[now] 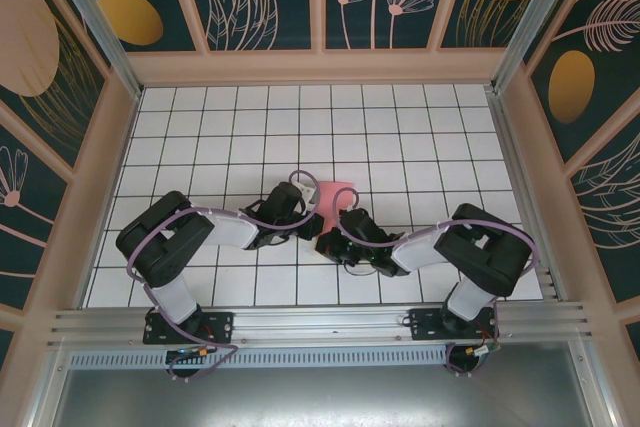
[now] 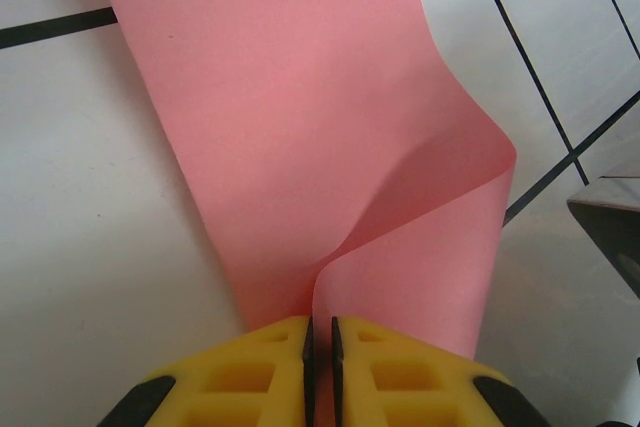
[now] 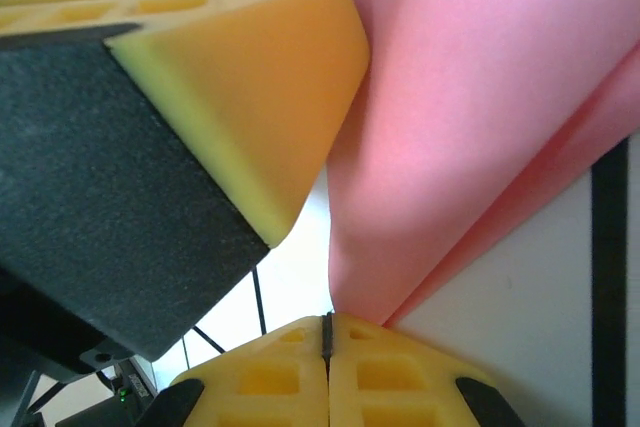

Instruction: Fold a paper plane with a square sheet of paper (pick it up from the middle)

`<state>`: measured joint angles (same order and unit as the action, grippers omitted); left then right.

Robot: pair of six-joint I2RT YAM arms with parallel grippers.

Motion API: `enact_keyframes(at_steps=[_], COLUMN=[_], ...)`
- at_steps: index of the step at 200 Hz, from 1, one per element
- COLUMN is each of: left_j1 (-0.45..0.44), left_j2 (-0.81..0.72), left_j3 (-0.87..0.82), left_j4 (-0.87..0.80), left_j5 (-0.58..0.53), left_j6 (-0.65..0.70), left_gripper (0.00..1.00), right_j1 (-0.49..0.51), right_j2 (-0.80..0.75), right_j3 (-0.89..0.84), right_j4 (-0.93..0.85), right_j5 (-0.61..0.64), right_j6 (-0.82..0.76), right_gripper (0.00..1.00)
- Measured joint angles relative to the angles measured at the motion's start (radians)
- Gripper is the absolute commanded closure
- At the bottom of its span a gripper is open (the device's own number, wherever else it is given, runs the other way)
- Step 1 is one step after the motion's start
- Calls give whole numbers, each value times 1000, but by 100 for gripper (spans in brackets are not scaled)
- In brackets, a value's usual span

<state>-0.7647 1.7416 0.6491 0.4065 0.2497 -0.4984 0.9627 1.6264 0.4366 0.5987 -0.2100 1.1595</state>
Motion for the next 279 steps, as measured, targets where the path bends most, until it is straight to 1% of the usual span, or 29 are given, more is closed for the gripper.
enact_keyframes(at_steps=[61, 95, 115, 162, 241, 279], left_j1=[0, 0, 0, 0, 0, 0], left_j2=[0, 0, 0, 2, 5, 6], left_j3=[0, 0, 2, 8, 14, 16], left_j4=[0, 0, -3, -11, -19, -22], left_j5=[0, 0, 0, 0, 1, 0], left_j6=[0, 0, 0, 1, 8, 8], left_gripper=[84, 84, 84, 84, 84, 84], right_j1=[-6, -27, -46, -80, -87, -87], right_j2=[-3, -119, -138, -112, -10, 5], right_j3=[0, -28, -29, -40, -34, -33], right_j4=[4, -3, -3, 10, 56, 61], right_j5=[-16, -17, -17, -25, -46, -48], right_j6=[0, -11, -21, -27, -27, -27], right_gripper=[90, 90, 90, 90, 91, 91])
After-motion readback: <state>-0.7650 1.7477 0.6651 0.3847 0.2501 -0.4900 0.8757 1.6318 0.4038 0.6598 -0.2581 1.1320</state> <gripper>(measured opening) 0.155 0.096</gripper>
